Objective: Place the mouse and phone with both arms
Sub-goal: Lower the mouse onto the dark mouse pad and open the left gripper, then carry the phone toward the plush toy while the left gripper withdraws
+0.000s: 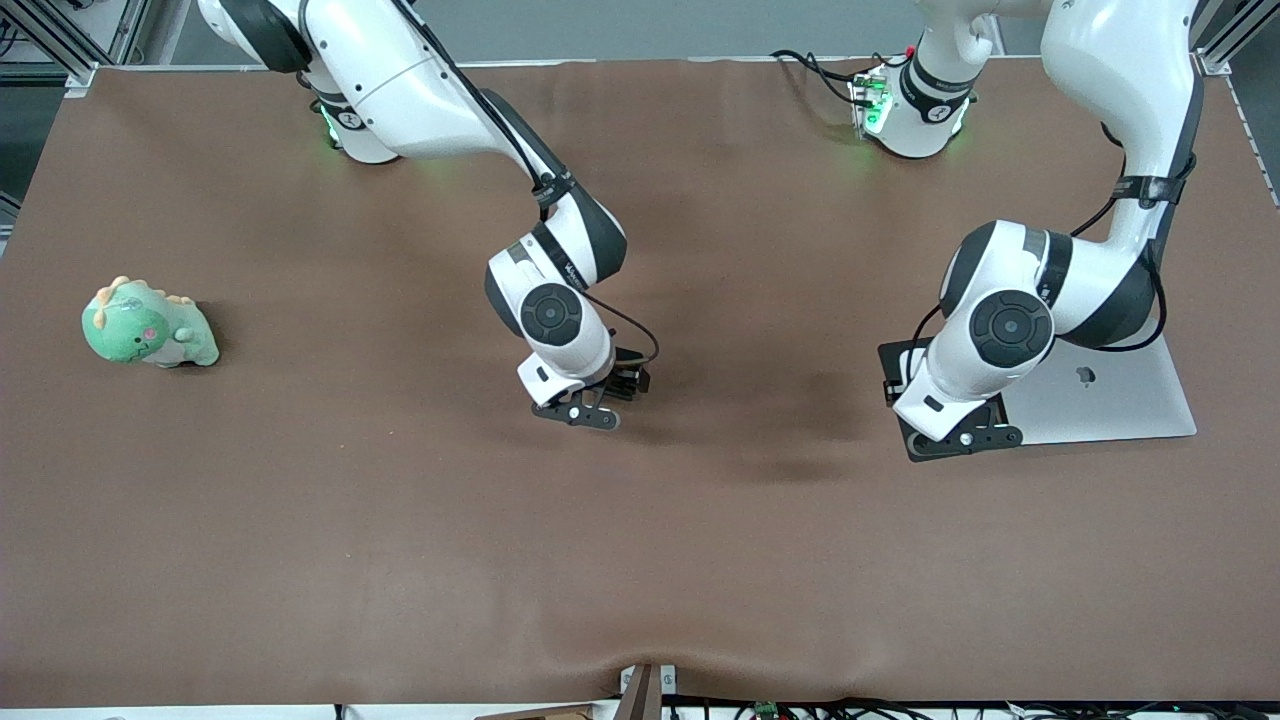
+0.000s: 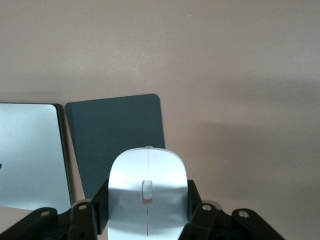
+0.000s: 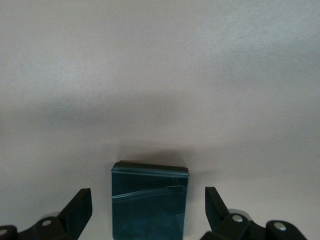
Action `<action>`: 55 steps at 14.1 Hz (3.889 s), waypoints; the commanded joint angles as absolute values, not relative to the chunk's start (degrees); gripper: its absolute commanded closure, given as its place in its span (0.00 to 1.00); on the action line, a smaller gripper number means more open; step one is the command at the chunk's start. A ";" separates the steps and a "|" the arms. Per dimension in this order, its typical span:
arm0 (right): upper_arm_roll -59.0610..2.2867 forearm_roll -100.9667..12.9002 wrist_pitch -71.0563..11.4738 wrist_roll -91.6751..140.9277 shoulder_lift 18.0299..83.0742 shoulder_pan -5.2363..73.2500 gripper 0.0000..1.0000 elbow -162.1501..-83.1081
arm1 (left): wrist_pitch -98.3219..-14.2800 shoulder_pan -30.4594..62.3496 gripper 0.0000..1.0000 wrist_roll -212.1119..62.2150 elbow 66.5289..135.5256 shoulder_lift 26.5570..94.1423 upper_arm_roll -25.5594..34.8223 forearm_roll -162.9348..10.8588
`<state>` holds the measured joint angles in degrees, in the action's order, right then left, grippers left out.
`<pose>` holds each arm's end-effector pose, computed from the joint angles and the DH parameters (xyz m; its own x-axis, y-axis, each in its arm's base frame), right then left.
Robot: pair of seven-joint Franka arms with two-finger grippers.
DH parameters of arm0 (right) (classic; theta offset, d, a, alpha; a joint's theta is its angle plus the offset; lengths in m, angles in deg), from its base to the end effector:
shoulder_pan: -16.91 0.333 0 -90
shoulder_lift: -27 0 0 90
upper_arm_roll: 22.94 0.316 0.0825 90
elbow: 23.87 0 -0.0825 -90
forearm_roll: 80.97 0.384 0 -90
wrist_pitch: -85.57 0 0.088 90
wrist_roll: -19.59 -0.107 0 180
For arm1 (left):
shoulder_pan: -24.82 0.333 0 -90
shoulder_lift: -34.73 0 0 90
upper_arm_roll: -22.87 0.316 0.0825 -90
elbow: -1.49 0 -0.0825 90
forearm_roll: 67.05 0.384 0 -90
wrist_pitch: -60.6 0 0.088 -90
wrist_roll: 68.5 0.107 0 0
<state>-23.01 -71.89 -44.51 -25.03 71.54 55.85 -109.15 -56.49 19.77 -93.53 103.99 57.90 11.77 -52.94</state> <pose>0.5556 0.4531 0.2115 0.9768 -0.1962 -0.0857 -0.2034 -0.9754 -0.0846 0.6133 -0.1545 0.3199 0.9960 0.0438 -0.0784 0.0296 -0.9842 -0.1745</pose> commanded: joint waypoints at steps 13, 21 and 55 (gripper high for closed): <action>-23.82 -75.17 -47.24 -33.75 74.90 57.34 0.00 -107.72 | -81.07 31.23 1.00 -92.14 118.82 61.62 11.09 -47.89; -23.82 -76.04 -48.03 -34.02 75.69 57.86 0.00 -107.72 | -84.33 31.15 1.00 -92.58 119.79 63.20 11.09 -47.89; -23.47 -78.59 -42.75 -24.21 57.25 43.74 0.95 -121.41 | -35.40 30.09 0.00 -91.44 84.83 52.31 8.02 -55.53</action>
<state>-24.51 -78.41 -42.32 -29.72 63.42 47.90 -114.35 -39.69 30.24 -92.04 87.15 53.24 8.18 -54.14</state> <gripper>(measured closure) 0.203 0.000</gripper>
